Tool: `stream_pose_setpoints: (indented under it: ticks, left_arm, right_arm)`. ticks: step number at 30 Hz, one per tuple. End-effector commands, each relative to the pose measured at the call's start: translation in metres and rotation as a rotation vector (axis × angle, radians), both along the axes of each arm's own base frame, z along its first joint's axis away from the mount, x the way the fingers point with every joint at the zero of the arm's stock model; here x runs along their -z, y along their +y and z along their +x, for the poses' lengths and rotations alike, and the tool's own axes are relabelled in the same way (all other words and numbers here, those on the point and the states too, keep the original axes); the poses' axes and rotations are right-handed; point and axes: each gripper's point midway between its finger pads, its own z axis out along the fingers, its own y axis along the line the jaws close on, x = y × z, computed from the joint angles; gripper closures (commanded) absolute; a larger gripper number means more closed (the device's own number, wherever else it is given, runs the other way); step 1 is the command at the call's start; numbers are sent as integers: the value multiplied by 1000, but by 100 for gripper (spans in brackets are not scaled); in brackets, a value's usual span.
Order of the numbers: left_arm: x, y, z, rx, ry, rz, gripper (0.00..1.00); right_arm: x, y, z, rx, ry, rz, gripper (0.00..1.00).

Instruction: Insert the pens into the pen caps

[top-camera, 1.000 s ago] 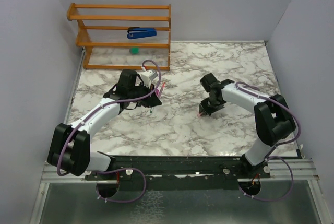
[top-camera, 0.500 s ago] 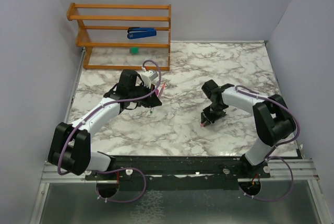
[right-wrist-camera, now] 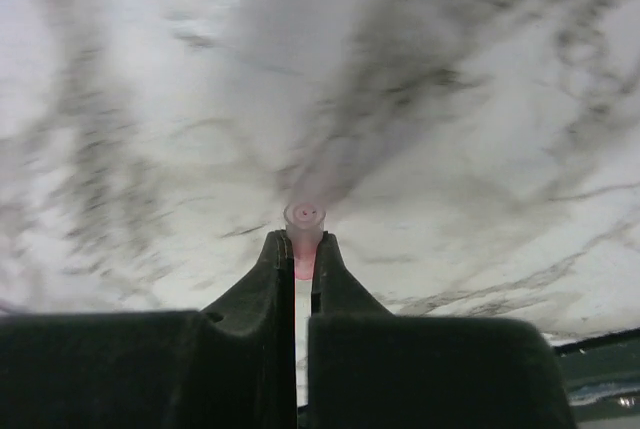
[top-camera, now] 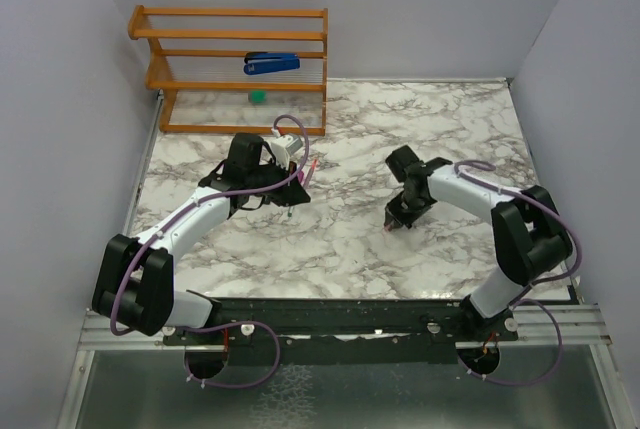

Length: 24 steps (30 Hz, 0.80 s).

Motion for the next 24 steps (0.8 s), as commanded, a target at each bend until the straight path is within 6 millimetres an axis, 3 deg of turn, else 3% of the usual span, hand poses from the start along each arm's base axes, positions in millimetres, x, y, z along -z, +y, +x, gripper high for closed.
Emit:
stream_pose_setpoints:
  ticks: [1,4,6,8,11,16,24]
  left_arm:
    - [-6,-6,-5,66,-23,-37,100]
    - [-15,-15,-15,145,-32,-94,100]
    - [-21,-24,-25,205,-43,-134,100]
    - [-27,-34,-33,253,-67,-165,100]
    - [-38,-49,-46,307,-88,-219,100]
    - [-58,-69,-50,309,-116,-317,100]
    - [-100,-84,-30,239,-220,-377,100]
  right_arm:
    - [-85,20,97,-269,-471,-8,100]
    - [-162,40,138,-441,-779,10,100]
    - [-219,53,151,-524,-1027,51,100]
    - [-271,67,152,-594,-1250,102,100]
    - [-318,84,148,-731,-1378,148,100]
    - [-354,108,128,-871,-1497,282,100]
    - [-350,110,101,-959,-1463,344,100]
